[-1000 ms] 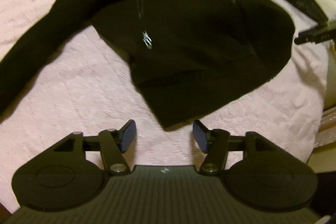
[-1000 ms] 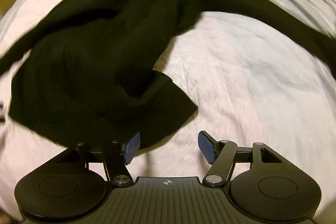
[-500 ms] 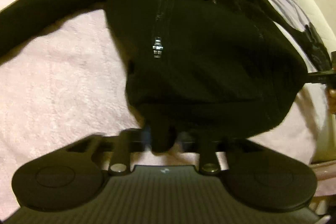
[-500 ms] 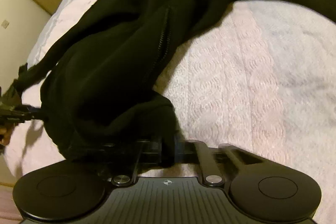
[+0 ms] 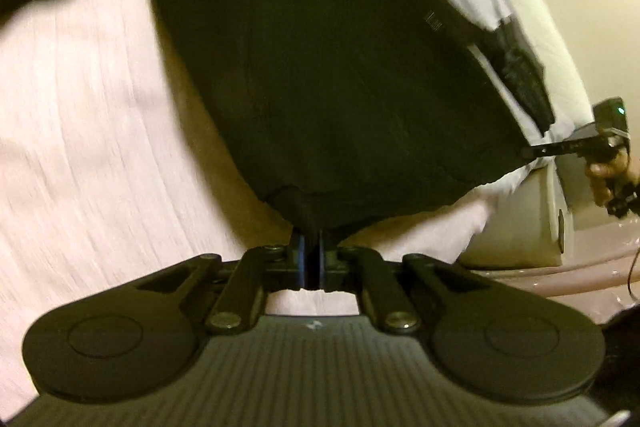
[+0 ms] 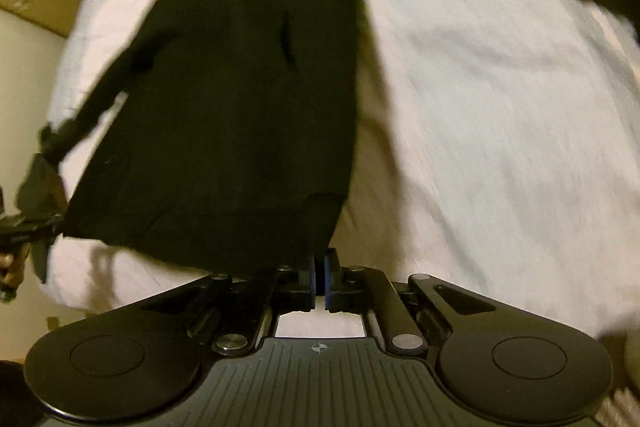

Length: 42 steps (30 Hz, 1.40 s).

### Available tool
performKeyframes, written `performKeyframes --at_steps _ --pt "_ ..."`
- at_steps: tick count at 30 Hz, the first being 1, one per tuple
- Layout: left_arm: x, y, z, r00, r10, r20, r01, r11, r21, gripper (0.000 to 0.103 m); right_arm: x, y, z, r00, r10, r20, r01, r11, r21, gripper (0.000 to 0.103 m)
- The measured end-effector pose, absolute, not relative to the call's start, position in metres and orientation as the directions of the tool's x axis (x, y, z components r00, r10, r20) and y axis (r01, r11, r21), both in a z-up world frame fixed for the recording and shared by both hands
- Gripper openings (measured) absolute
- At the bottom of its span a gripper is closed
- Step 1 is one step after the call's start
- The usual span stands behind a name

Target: Fold clothes

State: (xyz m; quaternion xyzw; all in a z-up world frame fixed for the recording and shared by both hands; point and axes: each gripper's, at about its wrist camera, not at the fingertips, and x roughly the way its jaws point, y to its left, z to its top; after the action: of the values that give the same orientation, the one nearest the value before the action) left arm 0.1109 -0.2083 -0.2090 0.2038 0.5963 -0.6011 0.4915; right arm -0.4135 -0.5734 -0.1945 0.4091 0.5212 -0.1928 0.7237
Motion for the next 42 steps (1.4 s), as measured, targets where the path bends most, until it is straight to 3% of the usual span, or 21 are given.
performKeyframes --at_steps 5,7,9,10,12,17,19,20,21,22,28,34,38,42 --pt "0.103 -0.204 -0.235 -0.443 -0.288 -0.849 0.818 0.257 -0.514 0.010 -0.407 -0.563 -0.218 0.377 0.114 -0.919 0.725 0.582 0.369 0.002" --pt "0.105 -0.200 -0.228 -0.429 -0.289 -0.856 0.828 0.253 -0.500 0.016 -0.410 -0.561 -0.219 0.366 0.105 -0.925 0.726 0.590 0.354 0.017" --pt "0.113 -0.197 -0.224 -0.423 -0.312 -0.851 0.817 0.275 -0.507 0.025 -0.414 -0.562 -0.220 0.366 0.081 -0.927 0.727 0.597 0.339 0.065" --pt "0.117 -0.195 -0.223 -0.417 -0.327 -0.848 0.806 0.298 -0.511 0.032 -0.417 -0.563 -0.219 0.381 0.066 -0.922 0.726 0.597 0.343 0.071" --pt "0.122 -0.197 -0.225 -0.400 -0.347 -0.848 0.786 0.347 -0.512 0.037 -0.422 -0.566 -0.217 0.420 0.044 -0.906 0.725 0.584 0.364 0.073" --pt "0.123 -0.215 -0.250 -0.410 -0.354 -0.840 0.734 0.418 -0.535 0.033 -0.416 -0.577 -0.246 0.471 0.038 -0.882 0.747 0.515 0.421 0.072" --pt "0.119 -0.225 -0.260 -0.400 -0.312 -0.862 0.747 0.435 -0.504 0.012 -0.412 -0.583 -0.262 0.475 0.071 -0.877 0.746 0.497 0.444 0.072" --pt "0.114 -0.228 -0.261 -0.395 -0.297 -0.869 0.762 0.423 -0.491 0.009 -0.410 -0.587 -0.270 0.478 0.099 -0.873 0.744 0.483 0.462 0.063" --pt "0.112 -0.229 -0.258 -0.394 -0.297 -0.870 0.774 0.403 -0.488 0.005 -0.409 -0.591 -0.274 0.479 0.128 -0.868 0.740 0.473 0.478 0.023" --pt "0.111 -0.228 -0.252 -0.401 -0.303 -0.864 0.779 0.383 -0.496 0.003 -0.410 -0.596 -0.274 0.479 0.158 -0.864 0.735 0.465 0.493 0.002" --pt "0.124 -0.213 -0.197 -0.457 -0.373 -0.807 0.752 0.322 -0.575 0.002 -0.431 -0.624 -0.221 0.513 0.291 -0.808 0.661 0.467 0.588 0.002" --pt "0.111 -0.217 -0.221 -0.467 -0.304 -0.830 0.737 0.385 -0.556 0.002 -0.425 -0.626 -0.228 0.428 0.340 -0.837 0.686 0.481 0.546 0.002" --pt "0.129 -0.210 -0.173 -0.470 -0.448 -0.760 0.704 0.329 -0.629 0.002 -0.436 -0.637 -0.192 0.581 0.359 -0.731 0.623 0.382 0.683 0.002" --pt "0.122 -0.205 -0.207 -0.492 -0.344 -0.800 0.717 0.361 -0.596 0.002 -0.446 -0.644 -0.202 0.525 0.349 -0.776 0.669 0.394 0.630 0.002"
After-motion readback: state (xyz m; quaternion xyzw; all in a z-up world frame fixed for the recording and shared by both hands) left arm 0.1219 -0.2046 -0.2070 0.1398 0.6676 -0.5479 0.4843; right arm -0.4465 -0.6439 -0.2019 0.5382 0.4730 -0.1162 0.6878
